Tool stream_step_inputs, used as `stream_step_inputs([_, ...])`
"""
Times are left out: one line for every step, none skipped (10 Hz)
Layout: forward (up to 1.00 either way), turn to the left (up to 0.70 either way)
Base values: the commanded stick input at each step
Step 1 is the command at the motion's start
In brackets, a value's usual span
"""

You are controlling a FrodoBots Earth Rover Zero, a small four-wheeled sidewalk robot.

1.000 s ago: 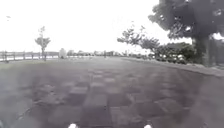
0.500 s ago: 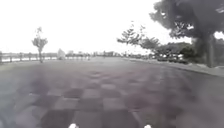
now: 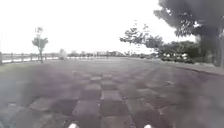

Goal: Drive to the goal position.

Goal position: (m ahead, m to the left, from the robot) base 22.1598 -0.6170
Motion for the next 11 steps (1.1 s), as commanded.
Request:
stream_step_inputs([1.0,0.0])
stream_step_inputs([1.0,0.0])
stream_step_inputs([1.0,0.0])
stream_step_inputs([1.0,-0.06])
stream_step_inputs([1.0,-0.2])
stream_step_inputs([1.0,-0.32])
stream_step_inputs([1.0,-0.4])
stream_step_inputs([1.0,-0.4])
stream_step_inputs([1.0,-0.4])
stream_step_inputs([1.0,-0.3])
stream_step_inputs([1.0,0.0])
